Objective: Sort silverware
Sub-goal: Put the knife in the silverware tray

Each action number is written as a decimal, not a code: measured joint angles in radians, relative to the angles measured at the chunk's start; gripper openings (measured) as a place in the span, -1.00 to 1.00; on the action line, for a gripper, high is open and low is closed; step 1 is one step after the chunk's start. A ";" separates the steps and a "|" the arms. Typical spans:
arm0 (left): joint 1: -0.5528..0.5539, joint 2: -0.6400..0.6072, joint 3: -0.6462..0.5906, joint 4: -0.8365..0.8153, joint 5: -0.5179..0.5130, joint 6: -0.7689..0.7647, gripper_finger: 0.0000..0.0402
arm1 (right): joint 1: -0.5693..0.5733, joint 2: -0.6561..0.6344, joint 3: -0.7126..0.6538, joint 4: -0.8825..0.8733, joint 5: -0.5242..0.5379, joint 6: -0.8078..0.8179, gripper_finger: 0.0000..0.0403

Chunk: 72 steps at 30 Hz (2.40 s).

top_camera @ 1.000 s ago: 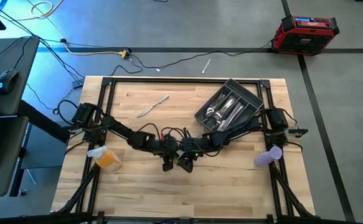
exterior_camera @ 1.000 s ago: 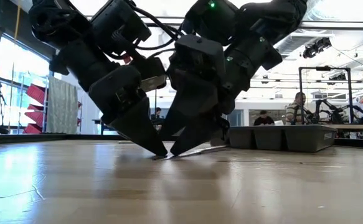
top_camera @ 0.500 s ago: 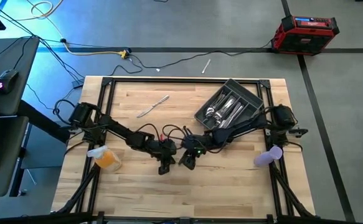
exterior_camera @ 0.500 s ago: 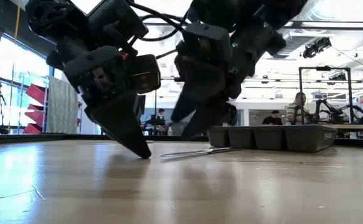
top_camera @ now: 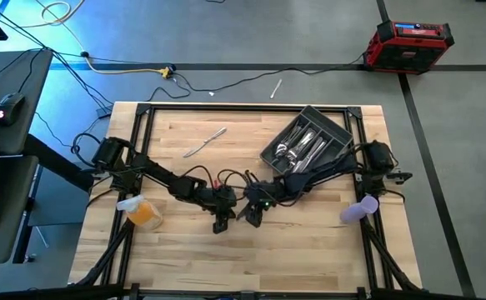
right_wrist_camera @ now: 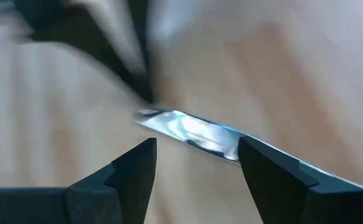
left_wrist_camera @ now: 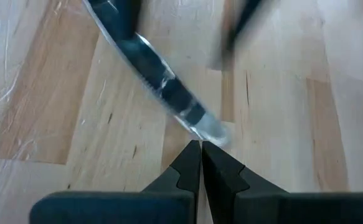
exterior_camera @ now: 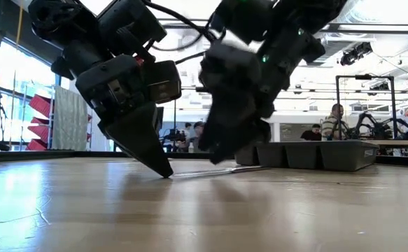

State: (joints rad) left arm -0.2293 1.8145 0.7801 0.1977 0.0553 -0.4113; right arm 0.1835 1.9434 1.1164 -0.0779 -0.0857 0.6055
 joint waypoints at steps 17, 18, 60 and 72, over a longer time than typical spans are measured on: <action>0.000 0.000 -0.001 0.017 -0.040 0.034 -1.00 | -0.015 -0.105 0.002 -0.348 0.172 0.087 0.07; 0.002 0.001 -0.001 0.028 -0.057 0.045 -1.00 | -0.021 -0.097 0.002 -0.352 0.174 0.096 0.07; -0.026 0.031 0.048 0.001 -0.078 0.139 -1.00 | -0.042 0.040 0.001 -0.016 0.184 -0.007 0.07; -0.022 0.027 0.051 -0.065 -0.113 0.135 -1.00 | -0.025 0.041 0.001 0.023 0.073 -0.035 0.07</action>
State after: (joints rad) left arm -0.2513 1.8420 0.8307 0.1332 -0.0578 -0.2764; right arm 0.1582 1.9846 1.1172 -0.0547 -0.0124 0.5710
